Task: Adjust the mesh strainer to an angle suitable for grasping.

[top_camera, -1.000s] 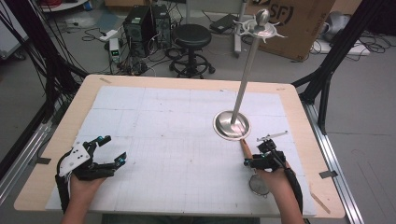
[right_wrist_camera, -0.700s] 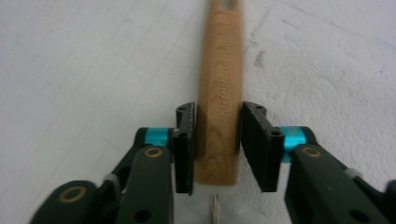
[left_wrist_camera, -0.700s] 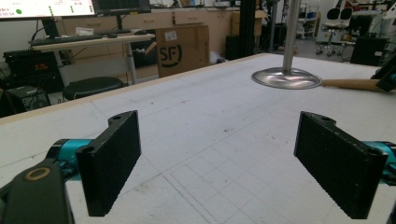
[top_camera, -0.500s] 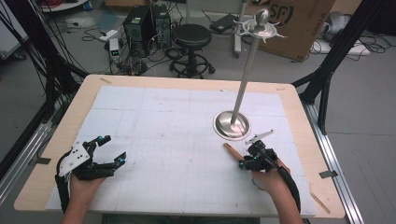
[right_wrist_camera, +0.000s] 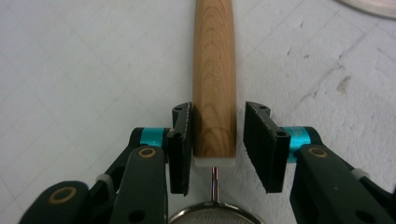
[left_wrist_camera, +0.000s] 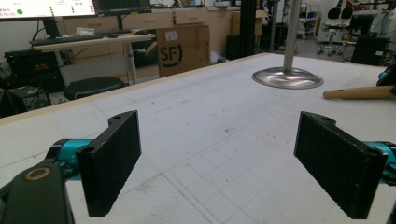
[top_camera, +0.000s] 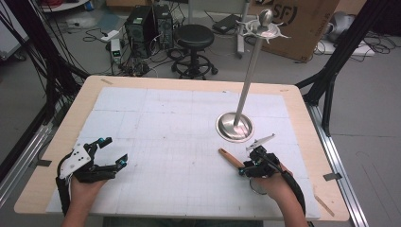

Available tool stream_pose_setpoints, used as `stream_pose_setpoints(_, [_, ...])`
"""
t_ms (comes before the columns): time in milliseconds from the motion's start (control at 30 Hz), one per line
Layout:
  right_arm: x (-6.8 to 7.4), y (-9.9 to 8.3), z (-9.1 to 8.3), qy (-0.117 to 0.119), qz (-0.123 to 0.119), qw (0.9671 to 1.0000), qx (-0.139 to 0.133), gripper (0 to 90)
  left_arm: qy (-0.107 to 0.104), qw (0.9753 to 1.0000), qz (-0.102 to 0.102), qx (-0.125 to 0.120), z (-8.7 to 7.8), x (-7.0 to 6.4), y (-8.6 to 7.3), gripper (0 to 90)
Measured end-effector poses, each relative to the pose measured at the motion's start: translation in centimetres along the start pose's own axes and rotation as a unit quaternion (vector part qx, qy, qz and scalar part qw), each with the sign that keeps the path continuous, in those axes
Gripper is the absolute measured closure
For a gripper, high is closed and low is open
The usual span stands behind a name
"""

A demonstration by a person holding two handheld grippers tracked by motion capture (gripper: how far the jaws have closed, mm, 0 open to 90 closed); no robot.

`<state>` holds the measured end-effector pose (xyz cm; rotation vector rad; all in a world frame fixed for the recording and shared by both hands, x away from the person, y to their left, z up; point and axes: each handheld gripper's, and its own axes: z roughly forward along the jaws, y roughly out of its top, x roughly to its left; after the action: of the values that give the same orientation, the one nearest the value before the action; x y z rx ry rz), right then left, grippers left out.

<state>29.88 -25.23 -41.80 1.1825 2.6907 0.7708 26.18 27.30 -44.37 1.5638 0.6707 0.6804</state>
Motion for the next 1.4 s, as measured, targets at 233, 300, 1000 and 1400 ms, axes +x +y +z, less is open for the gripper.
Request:
stream_pose_setpoints(233, [0.3,-0.2,0.0,-0.005,-0.002,0.9999,0.014,59.4,0.0,1.0,0.0,0.001,0.0,0.0,0.0,15.2])
stream_pose_setpoints(300, [0.3,0.0,0.1,-0.009,-0.01,0.9997,0.021,59.3,0.001,1.0,0.0,0.001,0.0,0.0,0.0,15.2])
stream_pose_setpoints(1000, [1.2,2.2,0.6,-0.031,-0.035,0.9929,0.11,67.2,0.0,1.0,0.003,0.003,0.0,0.0,0.0,15.2])
stream_pose_setpoints(1400, [0.6,1.4,0.2,-0.015,-0.023,0.9975,0.065,68.3,0.0,1.0,0.005,0.006,0.0,0.0,0.0,15.2])
